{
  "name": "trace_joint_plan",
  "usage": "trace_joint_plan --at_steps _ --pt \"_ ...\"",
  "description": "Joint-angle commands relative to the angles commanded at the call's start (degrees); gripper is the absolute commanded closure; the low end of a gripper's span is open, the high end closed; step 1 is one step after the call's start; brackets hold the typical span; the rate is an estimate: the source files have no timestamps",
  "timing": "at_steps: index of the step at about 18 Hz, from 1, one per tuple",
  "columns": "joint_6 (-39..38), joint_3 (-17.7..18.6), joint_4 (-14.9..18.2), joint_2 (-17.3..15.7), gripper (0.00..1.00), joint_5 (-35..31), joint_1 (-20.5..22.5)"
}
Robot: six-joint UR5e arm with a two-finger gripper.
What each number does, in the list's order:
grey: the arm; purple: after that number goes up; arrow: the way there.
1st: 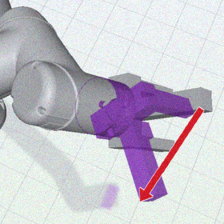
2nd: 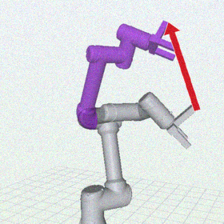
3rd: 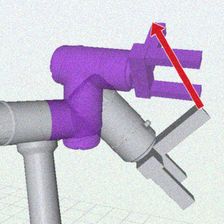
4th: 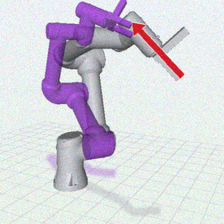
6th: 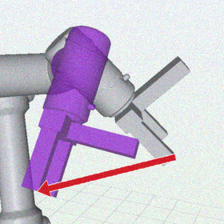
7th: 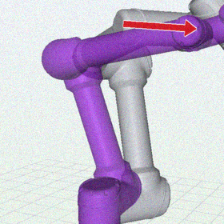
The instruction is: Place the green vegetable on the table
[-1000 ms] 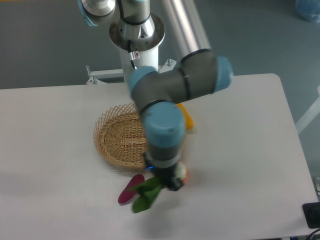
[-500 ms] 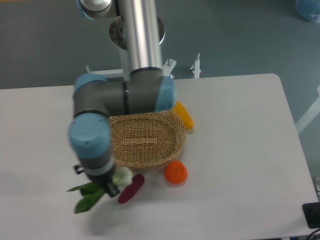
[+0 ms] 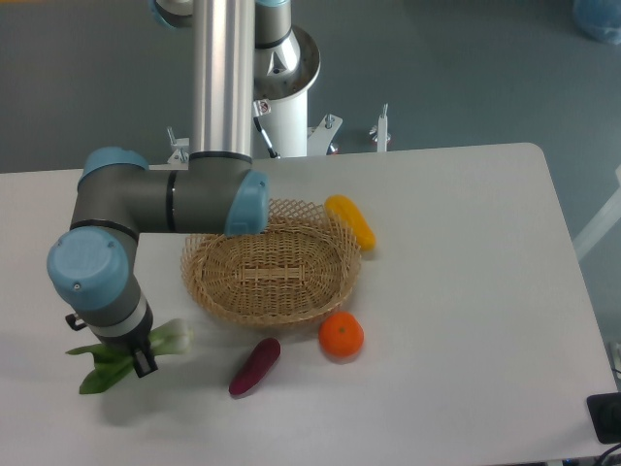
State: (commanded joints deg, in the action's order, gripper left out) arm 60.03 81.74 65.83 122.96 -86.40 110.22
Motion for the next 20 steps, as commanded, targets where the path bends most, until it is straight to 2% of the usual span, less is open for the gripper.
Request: trace_joint_plan --at_steps 3,5,6,7,8,11,13,16,20 --pt "0.09 1.40 -0.09 -0.09 0.66 0.00 -0.09" --pt "0.09 1.85 -0.09 -0.18 0.37 0.00 -0.09" --pt "0.09 1.85 -0.17 -0.18 0.12 0.00 -0.09" --pt "-0.09 1.93 -0.18 -0.44 0.00 0.00 -0.09" --pt "-0.09 1.85 -0.52 -0.61 0.00 0.00 0.00" --pt "-2.18 1.58 -5.61 -1.05 0.00 -0.09 0.00" --pt "-3.51 1.41 -7.81 -1.84 0.00 -0.44 0.00" --pt "-3.60 0.53 -8.00 -2.81 0.00 -0.44 1.48" --pt "-3.52 0.44 -8.00 -4.22 0.00 -0.44 7.36"
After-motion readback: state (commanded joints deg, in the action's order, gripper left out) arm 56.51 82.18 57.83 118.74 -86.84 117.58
